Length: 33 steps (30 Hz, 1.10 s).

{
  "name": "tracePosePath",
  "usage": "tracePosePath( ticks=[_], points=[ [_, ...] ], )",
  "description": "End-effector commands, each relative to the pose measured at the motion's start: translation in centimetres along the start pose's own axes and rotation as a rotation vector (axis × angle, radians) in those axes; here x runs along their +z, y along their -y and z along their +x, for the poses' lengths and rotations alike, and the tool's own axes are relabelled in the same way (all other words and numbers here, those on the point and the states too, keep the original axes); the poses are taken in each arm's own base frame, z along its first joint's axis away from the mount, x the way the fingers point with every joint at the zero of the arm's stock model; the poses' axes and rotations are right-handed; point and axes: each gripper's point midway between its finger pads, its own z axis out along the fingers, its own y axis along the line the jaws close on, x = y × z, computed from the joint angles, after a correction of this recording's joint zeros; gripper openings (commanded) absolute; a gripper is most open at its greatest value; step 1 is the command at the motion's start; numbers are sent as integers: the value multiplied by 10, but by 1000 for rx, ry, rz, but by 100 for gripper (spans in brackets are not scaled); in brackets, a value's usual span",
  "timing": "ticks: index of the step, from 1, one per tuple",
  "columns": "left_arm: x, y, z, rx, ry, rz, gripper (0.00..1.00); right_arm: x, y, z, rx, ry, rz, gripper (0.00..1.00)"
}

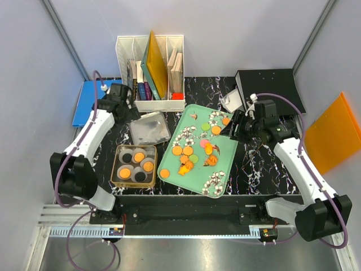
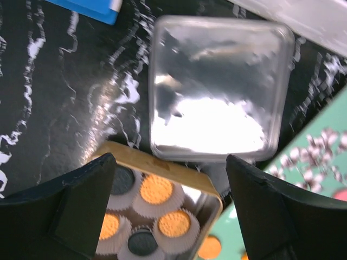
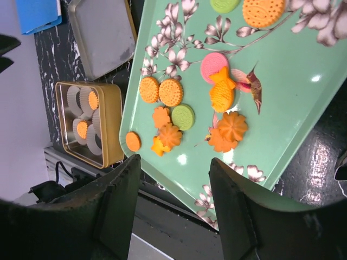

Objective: Pack the cookies

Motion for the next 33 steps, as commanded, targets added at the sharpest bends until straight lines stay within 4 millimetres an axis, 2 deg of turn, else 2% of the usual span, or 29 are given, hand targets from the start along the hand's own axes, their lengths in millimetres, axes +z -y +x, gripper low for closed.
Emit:
tracePosePath(
  ticks=[1,3,4,6,7,10,13,20,27,33],
  points=[
    [37,-30,-39,-94,50,-22,82,0,-28,-13,-52,32,-100,61],
    [51,-28,-35,-107,-1,24,77,2,-29,-15,-49,29,-100,61],
    [66,-31,-33,-102,-20,19,75,4,-29,-15,-49,25,-99,61],
    [76,-25,-32,-93,-43,39,69,8,-28,-16,-56,17,-93,60],
    [89,-23,-28,-87,-69,41,67,10,-26,-16,-53,15,-83,60],
    [104,-13,-24,-101,-103,77,62,13,-25,-17,-51,12,-77,60],
    [112,-9,-20,-112,-98,96,62,15,-23,-16,-47,8,-66,60],
    [134,-15,2,-114,-153,69,60,24,-18,-16,-40,-10,-50,60],
    [154,-29,16,-102,-191,-11,51,25,-17,-16,-48,-13,-49,60],
    [166,-30,27,-96,-227,-24,42,26,-15,-13,-46,-21,-45,60]
  ],
)
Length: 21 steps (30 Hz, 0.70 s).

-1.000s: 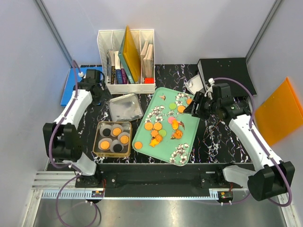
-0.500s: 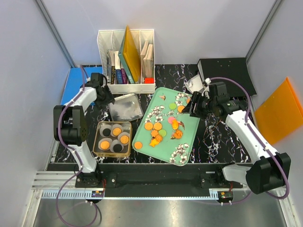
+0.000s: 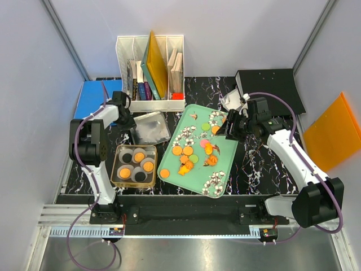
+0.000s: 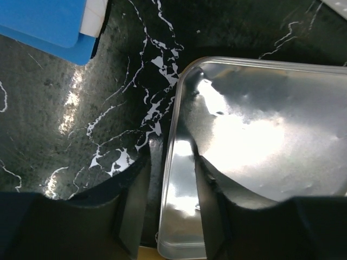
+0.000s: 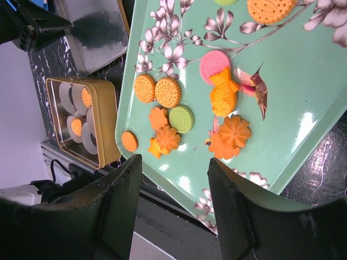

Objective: Pack the cookies

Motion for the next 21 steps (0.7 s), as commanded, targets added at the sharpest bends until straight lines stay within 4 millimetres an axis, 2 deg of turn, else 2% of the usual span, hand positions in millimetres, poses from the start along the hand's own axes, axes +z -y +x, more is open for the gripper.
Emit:
tracePosePath(
  ticks=[1,5,10,13,16,21],
  points=[
    [10,-3,-5,0,17,-18,40,-5,-15,-15,-50,51,-37,60],
    [12,-6,-2,6,13,-29,26,-5,-14,-14,-52,48,-34,60],
    [11,-9,-1,11,21,-41,0,-4,-14,-15,-54,47,-35,60],
    [1,-7,-8,6,50,-31,0,-4,-15,-16,-56,49,-38,59],
    [-23,0,-26,-14,115,-7,0,-5,-17,-17,-60,53,-42,59],
    [-82,16,-65,-43,260,54,0,-6,-20,-17,-61,48,-54,59]
  ],
)
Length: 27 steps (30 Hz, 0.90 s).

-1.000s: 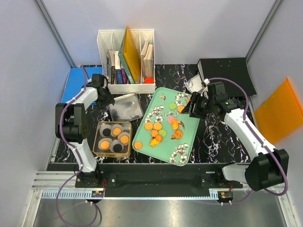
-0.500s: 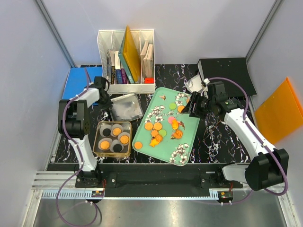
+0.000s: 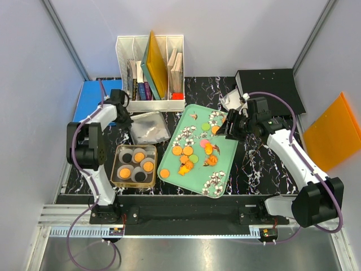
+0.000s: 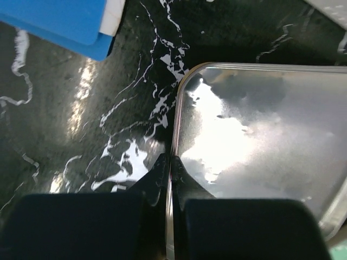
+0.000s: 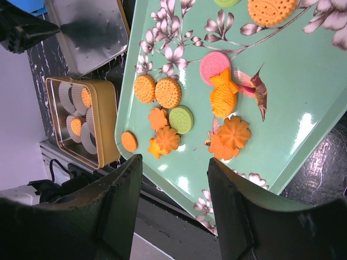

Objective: Pack the cookies

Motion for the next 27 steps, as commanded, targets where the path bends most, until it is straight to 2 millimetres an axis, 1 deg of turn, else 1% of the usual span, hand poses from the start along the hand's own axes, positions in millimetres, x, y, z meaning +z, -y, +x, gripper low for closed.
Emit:
tracePosePath(
  ticks=[1,3,7,8,10,11,12,13,14,16,17,18,19,20,21,22,23,24,25,26,27],
  points=[
    [-74,19,-66,-55,246,77,0,-6,-20,-17,-54,47,-52,59],
    [-98,24,-78,-68,293,106,0,-5,-22,-18,-56,44,-56,59],
    [-132,31,-90,-92,353,153,0,-4,-27,-19,-67,38,-67,59],
    [-144,32,-91,-96,370,170,0,-2,-28,-19,-66,35,-68,59],
    [-158,36,-93,-108,388,203,0,-2,-32,-20,-72,33,-76,59],
    [-171,38,-95,-114,408,226,0,0,-33,-19,-74,25,-80,59],
    [-177,41,-93,-118,408,251,0,0,-36,-21,-77,25,-85,59],
    [-188,41,-94,-121,427,268,0,2,-36,-20,-74,15,-87,59],
    [-192,42,-93,-121,433,275,0,2,-38,-21,-79,18,-90,59],
    [-198,43,-88,-120,429,298,0,2,-43,-24,-83,15,-102,59],
    [-206,45,-86,-119,436,318,0,4,-45,-22,-82,1,-115,59],
    [-207,47,-80,-125,421,338,0,3,-51,-25,-87,4,-135,59],
    [-213,51,-75,-123,414,371,0,2,-56,-24,-85,-6,-160,60],
    [-215,57,-68,-116,402,394,0,3,-67,-24,-87,-25,-220,61],
    [-213,63,-58,-109,370,425,0,3,-74,-25,-85,-32,-257,62],
    [-218,67,-52,-103,367,451,0,3,-86,-30,-78,-23,-308,62],
    [-220,76,-45,-87,357,483,0,4,-92,-27,-68,-54,-354,64],
    [-217,82,-33,-76,320,514,0,3,-99,-30,-67,-52,-383,64],
    [-221,85,-28,-69,314,537,0,5,-105,-35,-58,-47,-414,64],
    [-224,93,-21,-51,305,564,0,4,-110,-34,-61,-56,-440,65],
    [-222,96,-12,-42,282,584,0,3,-113,-38,-65,-50,-451,66]
  ],
)
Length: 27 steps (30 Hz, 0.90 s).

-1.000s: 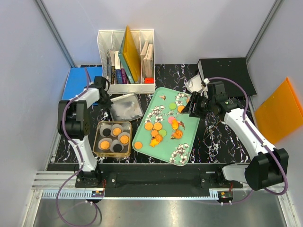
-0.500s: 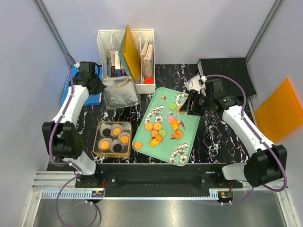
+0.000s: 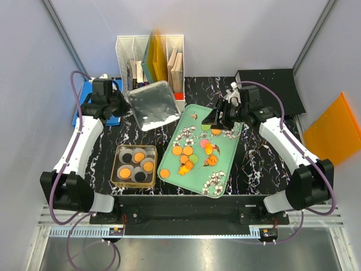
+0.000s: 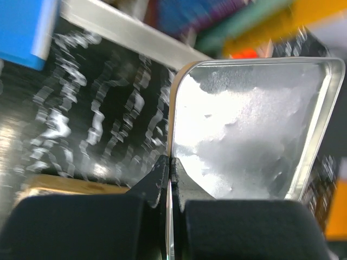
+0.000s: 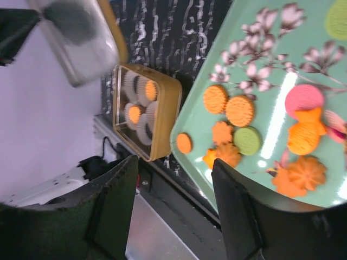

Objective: Pack the cookies

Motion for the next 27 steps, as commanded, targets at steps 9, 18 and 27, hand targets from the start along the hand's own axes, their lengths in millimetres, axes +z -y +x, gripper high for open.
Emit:
tracePosePath(
  ticks=[9,18,27],
  points=[
    [-33,69,49,43,-116,324,0,8,-61,-38,-90,30,-256,69],
    [-35,87,64,71,-159,382,0,26,-54,-44,-83,18,-253,70],
    [-36,97,76,93,-193,416,0,40,-66,-39,-97,-29,-306,66]
  ],
)
